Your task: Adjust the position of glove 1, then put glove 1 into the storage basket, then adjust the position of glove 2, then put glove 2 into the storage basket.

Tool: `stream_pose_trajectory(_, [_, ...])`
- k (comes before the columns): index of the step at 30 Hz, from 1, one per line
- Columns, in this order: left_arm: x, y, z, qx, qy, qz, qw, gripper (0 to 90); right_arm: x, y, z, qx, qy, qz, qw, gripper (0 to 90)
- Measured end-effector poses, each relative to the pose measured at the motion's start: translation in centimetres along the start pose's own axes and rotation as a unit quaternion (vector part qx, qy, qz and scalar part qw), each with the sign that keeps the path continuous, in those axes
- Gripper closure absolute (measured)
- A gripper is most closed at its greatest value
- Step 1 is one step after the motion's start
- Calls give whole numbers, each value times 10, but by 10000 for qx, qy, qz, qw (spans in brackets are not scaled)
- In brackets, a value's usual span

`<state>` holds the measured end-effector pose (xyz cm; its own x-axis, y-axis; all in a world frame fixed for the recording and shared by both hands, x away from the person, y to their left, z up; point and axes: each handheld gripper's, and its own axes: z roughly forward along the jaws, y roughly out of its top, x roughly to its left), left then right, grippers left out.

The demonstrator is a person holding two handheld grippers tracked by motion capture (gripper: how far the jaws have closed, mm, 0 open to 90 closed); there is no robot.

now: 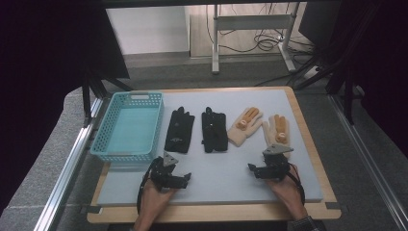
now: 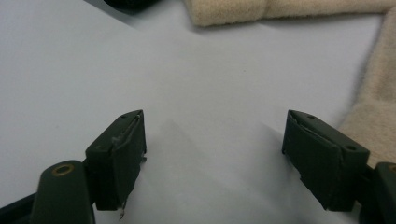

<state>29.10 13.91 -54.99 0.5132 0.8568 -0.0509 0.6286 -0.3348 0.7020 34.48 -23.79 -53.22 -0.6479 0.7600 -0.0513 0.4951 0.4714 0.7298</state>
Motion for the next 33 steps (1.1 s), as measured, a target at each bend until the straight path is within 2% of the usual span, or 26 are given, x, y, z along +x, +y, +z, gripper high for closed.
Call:
stream_pose_trajectory(5, [0,0,0,2,1,7,10000,50,0,0,1,33,-16,7,10000,163])
stream_pose_trajectory(33, [0,0,0,14,-1,22,10000,50,0,0,1,58,-40,31,10000,152])
